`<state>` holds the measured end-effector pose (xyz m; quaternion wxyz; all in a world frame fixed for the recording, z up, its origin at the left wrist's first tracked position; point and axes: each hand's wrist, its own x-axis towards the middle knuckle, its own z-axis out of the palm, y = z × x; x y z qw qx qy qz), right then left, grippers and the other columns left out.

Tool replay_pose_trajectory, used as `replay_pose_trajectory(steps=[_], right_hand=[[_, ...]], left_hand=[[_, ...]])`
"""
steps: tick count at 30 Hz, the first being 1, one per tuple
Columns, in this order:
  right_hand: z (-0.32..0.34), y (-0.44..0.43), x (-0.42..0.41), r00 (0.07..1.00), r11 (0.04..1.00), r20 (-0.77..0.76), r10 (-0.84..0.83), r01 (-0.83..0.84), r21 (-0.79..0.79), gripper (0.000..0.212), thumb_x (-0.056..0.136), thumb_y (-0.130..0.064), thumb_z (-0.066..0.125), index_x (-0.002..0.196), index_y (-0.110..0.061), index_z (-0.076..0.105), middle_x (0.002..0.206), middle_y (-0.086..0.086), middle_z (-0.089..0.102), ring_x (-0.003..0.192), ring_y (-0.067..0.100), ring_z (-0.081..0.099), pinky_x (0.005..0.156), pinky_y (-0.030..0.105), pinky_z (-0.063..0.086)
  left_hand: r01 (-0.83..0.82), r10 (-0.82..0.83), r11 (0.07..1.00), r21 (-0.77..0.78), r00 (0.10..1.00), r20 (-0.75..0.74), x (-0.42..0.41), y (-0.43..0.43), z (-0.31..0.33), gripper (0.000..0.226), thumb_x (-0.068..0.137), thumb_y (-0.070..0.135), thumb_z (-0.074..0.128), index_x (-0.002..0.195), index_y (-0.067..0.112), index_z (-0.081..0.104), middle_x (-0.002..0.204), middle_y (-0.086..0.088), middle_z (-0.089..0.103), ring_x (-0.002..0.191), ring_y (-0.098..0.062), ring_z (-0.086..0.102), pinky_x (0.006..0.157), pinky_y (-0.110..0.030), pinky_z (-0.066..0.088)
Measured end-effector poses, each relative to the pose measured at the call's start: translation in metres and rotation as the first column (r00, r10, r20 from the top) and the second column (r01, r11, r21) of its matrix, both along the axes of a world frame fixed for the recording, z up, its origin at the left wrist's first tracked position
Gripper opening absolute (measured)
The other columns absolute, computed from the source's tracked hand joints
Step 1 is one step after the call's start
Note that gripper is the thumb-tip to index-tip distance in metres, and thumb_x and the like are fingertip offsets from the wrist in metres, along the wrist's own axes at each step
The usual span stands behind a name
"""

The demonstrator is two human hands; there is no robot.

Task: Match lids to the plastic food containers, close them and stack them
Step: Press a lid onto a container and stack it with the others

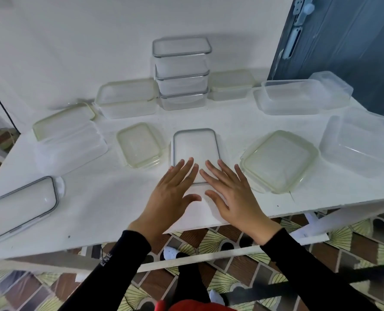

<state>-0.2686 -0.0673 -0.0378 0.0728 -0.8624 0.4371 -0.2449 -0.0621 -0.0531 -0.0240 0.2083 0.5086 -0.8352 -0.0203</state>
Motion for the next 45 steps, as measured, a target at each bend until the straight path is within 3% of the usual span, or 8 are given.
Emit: replay_pose_trajectory(steps=[10,16,22,28,31,35,40,45], right_hand=[[-0.009,0.001,0.005,0.988,0.999,0.150,-0.044,0.044,0.007,0.042,0.102,-0.035,0.038,0.143,-0.031,0.046,0.157,-0.009,0.034,0.149,0.016,0.020,0.117,0.057,0.019],[0.000,-0.002,0.005,0.988,0.998,0.145,-0.060,0.064,-0.027,0.040,0.095,-0.040,0.049,0.133,-0.031,0.057,0.147,-0.009,0.048,0.140,0.016,0.038,0.112,0.045,0.028],[0.034,-0.042,-0.003,0.969,0.999,0.246,-0.038,0.038,0.003,0.028,0.094,-0.030,0.042,0.099,-0.019,0.067,0.118,-0.009,0.066,0.111,0.014,0.059,0.098,0.033,0.033],[0.033,-0.054,-0.013,0.986,0.987,0.161,-0.029,0.003,0.161,0.041,0.093,-0.027,0.032,0.116,-0.017,0.063,0.142,0.005,0.054,0.140,0.021,0.040,0.119,0.036,0.021],[0.025,-0.024,-0.004,0.999,1.000,0.050,-0.003,0.003,0.014,0.036,0.094,-0.029,0.043,0.122,-0.021,0.064,0.126,0.008,0.060,0.125,0.023,0.051,0.114,0.047,0.032],[0.021,-0.002,0.017,0.992,0.999,0.123,-0.038,0.040,-0.014,0.036,0.094,-0.047,0.051,0.116,-0.023,0.068,0.119,0.006,0.056,0.124,0.022,0.050,0.116,0.048,0.028],[0.006,-0.009,0.028,0.996,0.988,0.084,0.039,-0.051,0.146,0.053,0.098,-0.057,0.032,0.147,-0.039,0.037,0.163,-0.004,0.016,0.152,0.019,-0.002,0.121,0.048,0.014],[-0.001,-0.012,0.027,0.992,0.994,0.123,0.025,-0.038,0.105,0.049,0.100,-0.053,0.034,0.147,-0.041,0.035,0.160,-0.007,0.025,0.151,0.020,0.007,0.104,0.056,0.044]], left_hand=[[-0.126,0.120,0.988,-0.093,0.990,-0.070,-0.015,0.003,-0.008,0.071,0.080,0.029,0.074,0.142,0.008,0.047,0.148,-0.008,0.045,0.139,-0.028,0.039,0.112,-0.045,0.037],[-0.131,0.125,0.990,-0.052,0.986,-0.110,-0.017,0.004,-0.005,0.063,0.085,0.033,0.063,0.142,0.012,0.048,0.150,-0.005,0.044,0.141,-0.025,0.037,0.114,-0.044,0.034],[0.006,-0.003,1.000,-0.024,0.992,0.122,-0.002,-0.002,0.009,0.072,0.084,0.028,0.071,0.146,0.037,0.035,0.149,-0.009,0.043,0.136,-0.032,0.042,0.107,-0.049,0.043],[0.094,-0.108,0.974,0.207,0.992,0.059,0.056,0.002,0.030,0.054,0.093,0.019,0.042,0.139,0.047,0.041,0.160,0.016,0.017,0.151,-0.014,0.001,0.121,-0.050,-0.001],[-0.119,0.124,0.978,0.171,0.992,-0.018,0.070,0.010,0.036,0.044,0.097,0.049,0.026,0.130,0.038,0.053,0.156,0.016,0.031,0.149,-0.004,0.003,0.122,-0.049,0.006],[-0.282,0.290,0.949,0.144,0.956,-0.040,0.050,0.017,0.035,0.081,0.083,0.079,0.033,0.141,0.022,0.042,0.147,0.011,0.045,0.148,-0.007,0.013,0.122,-0.036,0.012],[-0.217,0.223,0.972,0.092,0.973,-0.061,0.031,0.013,0.005,0.074,0.091,0.072,0.029,0.151,0.029,0.028,0.159,0.008,0.021,0.149,-0.022,0.012,0.119,-0.046,0.018],[-0.262,0.257,0.963,-0.065,0.963,-0.085,0.026,0.014,-0.011,0.060,0.096,0.056,0.038,0.146,0.023,0.042,0.155,0.003,0.036,0.145,-0.027,0.027,0.115,-0.051,0.029]])
